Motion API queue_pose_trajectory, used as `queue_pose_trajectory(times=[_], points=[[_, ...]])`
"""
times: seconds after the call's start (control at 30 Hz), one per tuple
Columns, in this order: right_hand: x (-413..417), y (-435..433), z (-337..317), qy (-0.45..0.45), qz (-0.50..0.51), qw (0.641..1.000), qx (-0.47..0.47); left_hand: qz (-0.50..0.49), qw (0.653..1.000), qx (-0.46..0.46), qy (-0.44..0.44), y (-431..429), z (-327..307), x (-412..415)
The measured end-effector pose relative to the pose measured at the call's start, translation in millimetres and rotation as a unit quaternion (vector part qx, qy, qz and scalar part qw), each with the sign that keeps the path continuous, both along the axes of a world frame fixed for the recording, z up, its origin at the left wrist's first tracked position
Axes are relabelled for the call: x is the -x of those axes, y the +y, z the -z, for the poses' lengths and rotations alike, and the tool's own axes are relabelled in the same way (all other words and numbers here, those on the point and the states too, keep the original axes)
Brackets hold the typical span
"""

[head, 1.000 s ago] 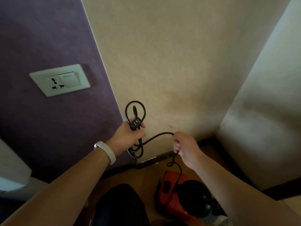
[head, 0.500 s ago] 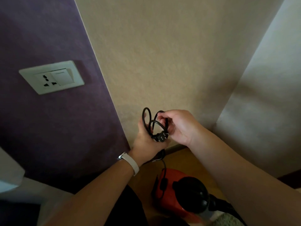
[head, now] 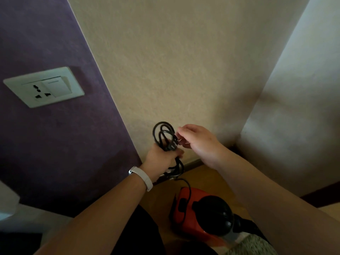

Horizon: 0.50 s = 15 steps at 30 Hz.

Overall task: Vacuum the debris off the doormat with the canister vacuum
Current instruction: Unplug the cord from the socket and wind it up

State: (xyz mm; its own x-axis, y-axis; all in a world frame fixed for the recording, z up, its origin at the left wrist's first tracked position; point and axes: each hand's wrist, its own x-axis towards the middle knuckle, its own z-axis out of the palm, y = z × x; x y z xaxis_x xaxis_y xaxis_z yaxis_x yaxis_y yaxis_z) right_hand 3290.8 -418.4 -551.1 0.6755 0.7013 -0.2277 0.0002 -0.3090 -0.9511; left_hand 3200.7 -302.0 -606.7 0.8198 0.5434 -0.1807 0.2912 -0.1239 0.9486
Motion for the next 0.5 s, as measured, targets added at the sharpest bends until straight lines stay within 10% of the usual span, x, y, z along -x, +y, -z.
queue_pose_trajectory(times=[0.5], points=[[56, -12, 139, -0.001, -0.152, 0.956, 0.249, -0.037, 0.985, 0.137, -0.094, 31, -34, 21]])
